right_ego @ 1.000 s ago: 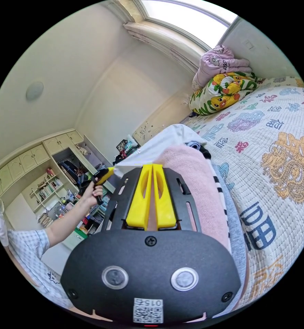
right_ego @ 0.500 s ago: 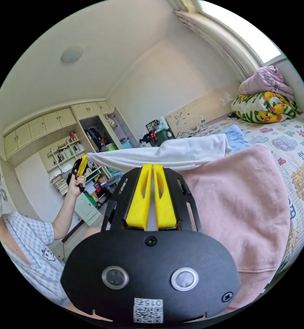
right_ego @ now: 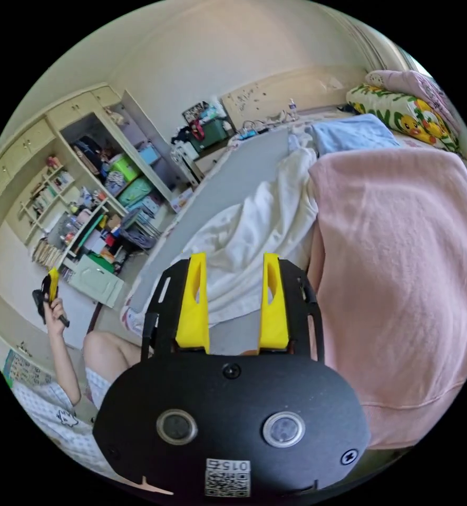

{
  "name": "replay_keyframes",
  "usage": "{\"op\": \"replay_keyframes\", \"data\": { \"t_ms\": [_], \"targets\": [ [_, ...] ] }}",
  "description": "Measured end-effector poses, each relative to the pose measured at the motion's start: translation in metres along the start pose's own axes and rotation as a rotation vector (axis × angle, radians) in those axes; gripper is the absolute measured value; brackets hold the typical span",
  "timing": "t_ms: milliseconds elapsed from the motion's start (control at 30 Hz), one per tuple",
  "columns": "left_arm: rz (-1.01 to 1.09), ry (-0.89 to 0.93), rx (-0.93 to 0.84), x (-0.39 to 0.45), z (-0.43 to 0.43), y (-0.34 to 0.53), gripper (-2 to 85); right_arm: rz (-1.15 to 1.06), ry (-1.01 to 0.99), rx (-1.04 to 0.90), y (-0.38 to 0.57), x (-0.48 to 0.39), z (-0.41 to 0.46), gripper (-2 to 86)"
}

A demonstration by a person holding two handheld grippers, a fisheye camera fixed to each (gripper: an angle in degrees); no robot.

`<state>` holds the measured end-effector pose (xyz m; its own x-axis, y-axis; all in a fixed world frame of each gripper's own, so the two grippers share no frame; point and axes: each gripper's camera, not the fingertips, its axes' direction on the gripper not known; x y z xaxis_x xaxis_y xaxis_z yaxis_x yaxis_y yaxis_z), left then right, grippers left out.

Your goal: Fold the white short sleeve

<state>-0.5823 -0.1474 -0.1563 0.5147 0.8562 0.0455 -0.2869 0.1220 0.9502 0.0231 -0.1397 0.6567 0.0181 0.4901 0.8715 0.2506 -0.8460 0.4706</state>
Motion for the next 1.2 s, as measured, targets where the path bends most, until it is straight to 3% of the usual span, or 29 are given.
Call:
{"op": "replay_keyframes", "data": {
  "t_ms": [100, 200, 300, 400, 500, 567, 733, 867, 1033, 1200],
  "targets": [
    [0.014, 0.057, -0.183, -0.007, 0.061, 0.012, 2.5, 0.137, 0.148, -0.058, -0.019, 0.003, 0.050, 13.7],
    [0.040, 0.154, -0.298, -0.002, 0.128, 0.005, 5.6, 0.162, 0.111, -0.049, -0.034, -0.002, 0.070, 4.0],
    [0.043, 0.229, -0.328, 0.004, 0.187, -0.020, 6.2, 0.025, -0.025, 0.071, -0.039, -0.043, 0.061, 1.0],
    [-0.003, 0.209, -0.272, -0.003, 0.234, -0.044, 7.0, -0.297, -0.203, 0.038, -0.036, -0.136, 0.070, 0.3],
    [-0.037, 0.232, -0.226, -0.019, 0.268, -0.048, 10.5, -0.645, -0.234, -0.163, 0.000, -0.240, 0.115, -0.1],
    [-0.109, 0.238, -0.259, -0.039, 0.295, -0.035, 12.8, -0.842, -0.405, -0.279, 0.048, -0.287, 0.144, -0.3],
    [-0.041, 0.324, -0.556, -0.028, 0.367, -0.033, 14.8, -0.918, -0.821, -0.581, 0.101, -0.319, 0.205, -0.1],
    [0.076, 0.208, -0.817, -0.007, 0.412, -0.012, 12.5, -0.955, -1.036, -0.708, 0.089, -0.314, 0.209, 1.4],
    [-0.016, 0.287, -0.751, -0.026, 0.414, -0.024, 4.3, -1.204, -1.167, -0.611, 0.054, -0.277, 0.133, 4.0],
    [-0.034, 0.196, -0.550, -0.044, 0.369, -0.056, 0.9, -1.126, -1.131, -0.306, 0.001, -0.171, 0.081, 5.6]
  ]
}}
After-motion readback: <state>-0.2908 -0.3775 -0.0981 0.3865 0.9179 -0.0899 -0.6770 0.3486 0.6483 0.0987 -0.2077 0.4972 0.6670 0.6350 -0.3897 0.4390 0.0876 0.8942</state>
